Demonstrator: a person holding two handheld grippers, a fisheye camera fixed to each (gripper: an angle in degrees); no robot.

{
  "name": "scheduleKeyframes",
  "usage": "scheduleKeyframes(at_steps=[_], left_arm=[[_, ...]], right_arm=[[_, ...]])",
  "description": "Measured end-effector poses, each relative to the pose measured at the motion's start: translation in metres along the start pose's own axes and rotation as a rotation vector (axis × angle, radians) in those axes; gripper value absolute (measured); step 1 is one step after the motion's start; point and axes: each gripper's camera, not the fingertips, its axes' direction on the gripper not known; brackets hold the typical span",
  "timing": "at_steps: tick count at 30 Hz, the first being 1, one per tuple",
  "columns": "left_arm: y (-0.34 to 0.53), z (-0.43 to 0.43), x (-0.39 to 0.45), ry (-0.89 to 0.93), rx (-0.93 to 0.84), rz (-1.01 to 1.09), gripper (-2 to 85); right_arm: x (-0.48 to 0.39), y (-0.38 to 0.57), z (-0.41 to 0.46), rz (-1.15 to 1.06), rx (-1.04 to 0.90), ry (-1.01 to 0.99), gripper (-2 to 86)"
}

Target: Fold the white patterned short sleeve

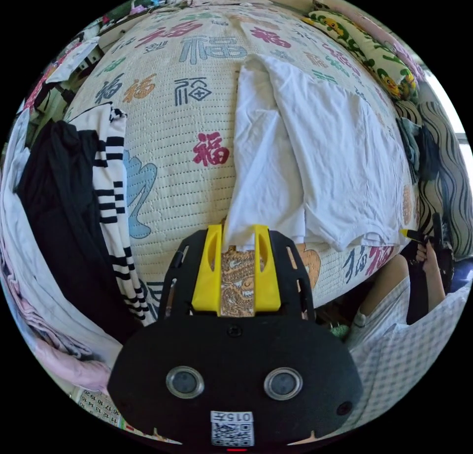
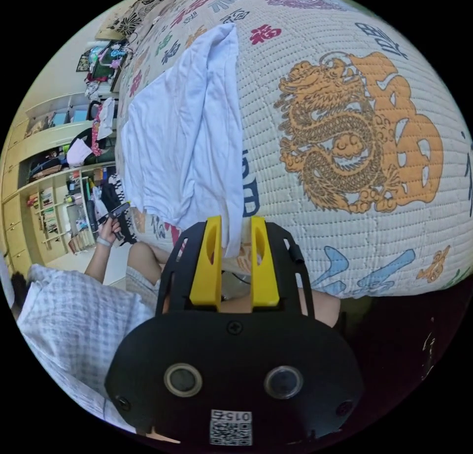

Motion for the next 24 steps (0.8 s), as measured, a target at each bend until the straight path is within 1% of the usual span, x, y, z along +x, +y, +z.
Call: scheduleKeyframes(at_steps=[2,3,5,7,8,10,12,14,16,18,19,20,21,23,24], left_arm=[[0.011,-0.007,-0.012,0.014,0.03,0.032,4.2],[0.014,-0.01,-0.016,0.048,0.038,0.045,2.8],[0.029,-0.021,-0.038,0.216,0.046,0.006,1.1],[0.048,-0.039,-0.056,0.293,0.093,-0.056,0.5],[0.063,-0.053,-0.067,0.335,0.138,-0.089,0.3],[0.087,-0.072,-0.08,0.363,0.175,-0.115,0.1],[0.111,-0.084,-0.089,0.368,0.177,-0.118,0.1],[0.145,-0.09,-0.096,0.337,0.154,-0.125,0.2],[0.166,-0.089,-0.098,0.311,0.113,-0.116,0.4],[0.182,-0.08,-0.1,0.318,0.041,-0.102,0.8],[0.189,-0.072,-0.101,0.332,-0.022,-0.096,1.2],[0.194,-0.068,-0.103,0.313,-0.076,-0.101,2.2],[0.196,-0.068,-0.103,0.288,-0.088,-0.099,2.7],[0.204,-0.087,-0.104,0.205,-0.057,-0.093,6.2],[0.204,-0.094,-0.104,0.198,-0.037,-0.09,6.6]], right_arm=[[0.001,0.008,-0.001,-0.036,0.026,0.025,0.9],[0.001,0.01,-0.001,-0.067,0.024,-0.007,0.5],[0.013,0.02,0.001,-0.006,0.028,-0.14,-0.6],[0.022,0.033,-0.006,0.057,0.062,-0.176,-0.8],[0.025,0.043,-0.013,0.075,0.084,-0.159,-0.8],[0.027,0.057,-0.024,0.076,0.102,-0.181,-0.9],[0.024,0.071,-0.031,0.07,0.103,-0.173,-0.8],[0.018,0.088,-0.026,0.051,0.043,-0.038,-0.8],[0.019,0.1,-0.018,0.049,0.004,0.02,-0.6],[0.023,0.109,-0.009,0.053,-0.013,0.009,-0.5],[0.025,0.113,-0.002,0.057,-0.018,-0.016,-0.2],[0.026,0.116,0.001,0.07,-0.006,-0.011,0.2],[0.026,0.118,0.002,0.077,0.006,-0.001,0.6],[0.021,0.122,-0.003,0.066,0.08,0.014,2.9],[0.019,0.122,-0.005,0.058,0.101,0.006,3.7]])
